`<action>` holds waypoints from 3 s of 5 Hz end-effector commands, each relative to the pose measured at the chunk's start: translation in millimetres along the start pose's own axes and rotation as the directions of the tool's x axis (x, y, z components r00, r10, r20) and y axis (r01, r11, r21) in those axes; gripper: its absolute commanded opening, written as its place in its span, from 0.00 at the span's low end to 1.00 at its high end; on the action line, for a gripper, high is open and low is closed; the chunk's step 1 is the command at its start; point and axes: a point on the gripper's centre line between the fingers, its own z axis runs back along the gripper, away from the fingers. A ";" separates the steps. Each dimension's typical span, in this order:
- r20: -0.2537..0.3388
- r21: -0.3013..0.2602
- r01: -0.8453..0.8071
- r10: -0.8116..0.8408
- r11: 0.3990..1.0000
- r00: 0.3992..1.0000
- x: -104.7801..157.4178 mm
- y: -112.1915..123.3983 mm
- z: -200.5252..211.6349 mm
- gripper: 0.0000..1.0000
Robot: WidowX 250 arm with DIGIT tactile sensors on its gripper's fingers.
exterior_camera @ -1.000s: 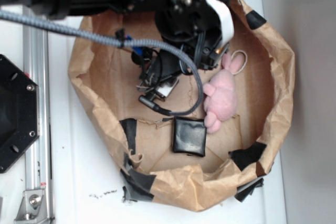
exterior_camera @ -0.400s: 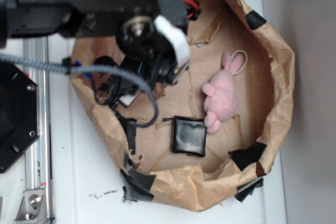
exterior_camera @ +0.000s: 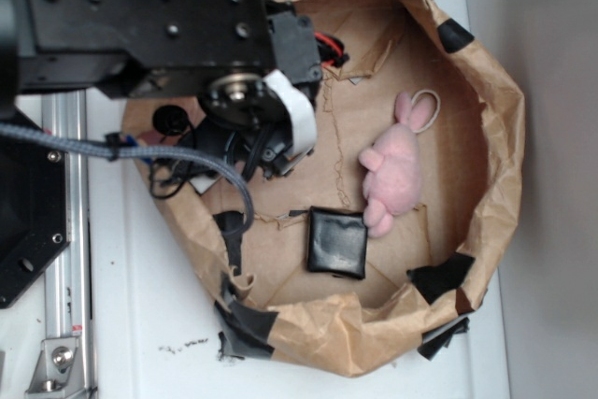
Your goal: Grab the wood chip.
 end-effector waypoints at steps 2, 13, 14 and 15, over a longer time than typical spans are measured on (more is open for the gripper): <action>-0.014 0.043 0.027 -0.027 0.999 1.000 5.5 10.5 -16.8 1.00; 0.023 0.084 -0.031 0.029 0.996 0.999 27.7 41.9 -70.6 0.00; 0.024 0.088 -0.034 0.032 0.996 0.999 27.4 40.5 -68.2 0.00; 0.075 0.078 -0.134 0.128 0.988 0.989 26.7 38.1 -37.4 0.00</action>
